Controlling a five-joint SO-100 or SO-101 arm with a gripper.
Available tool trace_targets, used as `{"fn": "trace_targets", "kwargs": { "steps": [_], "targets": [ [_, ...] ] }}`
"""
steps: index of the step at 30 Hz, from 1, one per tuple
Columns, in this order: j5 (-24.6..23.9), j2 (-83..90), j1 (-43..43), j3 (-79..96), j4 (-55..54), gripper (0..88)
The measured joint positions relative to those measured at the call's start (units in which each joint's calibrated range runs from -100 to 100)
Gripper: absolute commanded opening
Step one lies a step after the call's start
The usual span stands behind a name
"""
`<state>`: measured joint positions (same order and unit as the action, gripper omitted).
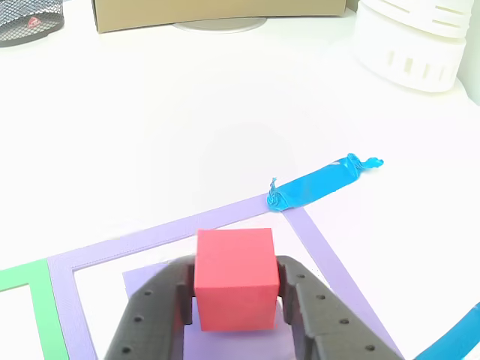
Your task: Tower of hanoi
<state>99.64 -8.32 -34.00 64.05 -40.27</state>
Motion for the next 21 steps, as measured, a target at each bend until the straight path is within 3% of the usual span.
{"fn": "trace_targets", "kwargs": {
  "steps": [5,10,21],
  "targets": [
    [0.0,-0.2,0.0,0.3,-0.3,10.1],
    [0.0,-0.2,0.0,0.8,-0.7,19.7],
    [0.4,0.9,0.0,1.1,-0.7,18.8]
  ]
}}
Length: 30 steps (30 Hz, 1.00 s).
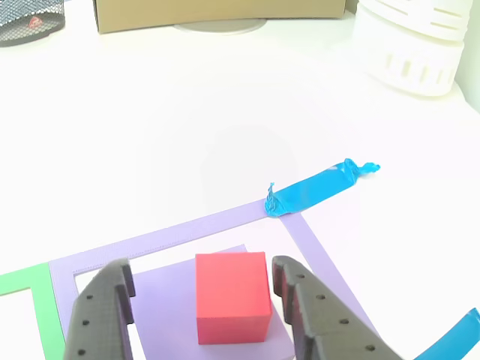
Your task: Tower of hanoi
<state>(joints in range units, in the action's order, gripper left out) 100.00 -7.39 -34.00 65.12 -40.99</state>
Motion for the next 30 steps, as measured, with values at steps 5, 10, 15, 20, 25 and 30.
{"fn": "trace_targets", "kwargs": {
  "steps": [5,10,15,20,25,30],
  "targets": [
    [0.0,7.0,0.0,0.2,6.0,9.5],
    [0.0,19.8,0.0,-0.9,22.2,2.8],
    [0.0,33.6,1.5,-7.7,46.8,1.3],
    [-0.2,42.7,5.0,-19.9,76.5,1.3],
    [0.0,48.0,11.9,-31.3,98.6,1.3],
    [-0.4,49.9,20.0,-42.2,113.0,1.3]
  ]
}}
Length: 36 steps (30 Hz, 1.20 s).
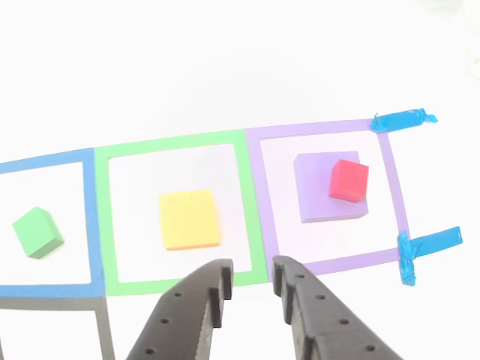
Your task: Tower of hanoi
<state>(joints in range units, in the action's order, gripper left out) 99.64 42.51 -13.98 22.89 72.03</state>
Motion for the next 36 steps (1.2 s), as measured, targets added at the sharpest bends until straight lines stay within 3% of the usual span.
{"fn": "trace_targets", "kwargs": {
  "steps": [9,29,31,33,36],
  "targets": [
    [0.2,0.8,16.1,-16.6,16.1,1.3],
    [0.0,2.2,35.5,-18.2,18.7,1.3],
    [0.0,2.2,37.2,-18.2,18.7,3.6],
    [0.2,2.4,38.6,-16.9,18.7,14.5],
    [0.0,3.8,38.6,-11.9,17.2,22.5]
  ]
}}
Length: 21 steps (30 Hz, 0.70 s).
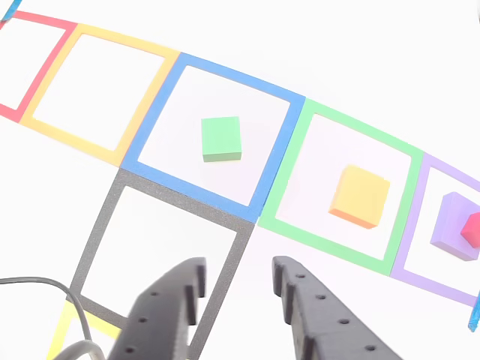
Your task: Tower of hanoi
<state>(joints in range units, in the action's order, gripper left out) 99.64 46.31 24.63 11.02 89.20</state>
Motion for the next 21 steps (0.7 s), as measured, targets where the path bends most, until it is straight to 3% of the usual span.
{"fn": "trace_targets", "kwargs": {
  "steps": [8,13,21],
  "targets": [
    [0.0,2.4,-5.1,20.7,-17.6,30.4],
    [0.0,2.6,-6.8,37.5,-37.7,35.3],
    [0.0,2.5,-6.7,60.8,-68.8,35.9]
  ]
}}
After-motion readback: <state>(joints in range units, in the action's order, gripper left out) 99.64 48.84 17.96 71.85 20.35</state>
